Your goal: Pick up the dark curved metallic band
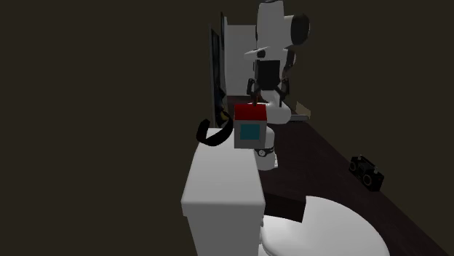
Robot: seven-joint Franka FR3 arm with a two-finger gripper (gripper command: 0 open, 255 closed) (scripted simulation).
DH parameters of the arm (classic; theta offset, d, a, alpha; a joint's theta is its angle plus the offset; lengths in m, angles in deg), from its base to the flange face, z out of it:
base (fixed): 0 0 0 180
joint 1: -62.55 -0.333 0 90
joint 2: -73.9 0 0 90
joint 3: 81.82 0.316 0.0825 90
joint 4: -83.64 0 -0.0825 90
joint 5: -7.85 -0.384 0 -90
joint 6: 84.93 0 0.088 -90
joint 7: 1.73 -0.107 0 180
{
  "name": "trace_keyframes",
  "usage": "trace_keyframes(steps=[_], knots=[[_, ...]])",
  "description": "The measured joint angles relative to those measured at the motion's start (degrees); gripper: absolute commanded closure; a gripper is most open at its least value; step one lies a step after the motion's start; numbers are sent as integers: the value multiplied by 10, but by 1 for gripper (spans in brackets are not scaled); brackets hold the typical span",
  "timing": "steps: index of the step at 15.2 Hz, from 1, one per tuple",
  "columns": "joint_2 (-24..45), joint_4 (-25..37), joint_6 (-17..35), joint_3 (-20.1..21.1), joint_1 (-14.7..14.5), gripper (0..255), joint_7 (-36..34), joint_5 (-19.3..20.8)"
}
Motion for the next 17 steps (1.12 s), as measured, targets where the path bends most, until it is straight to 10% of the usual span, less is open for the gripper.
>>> trace_keyframes(steps=[17], knots=[[-48, -83, 221, -132, 131, 0, -67, -11]])
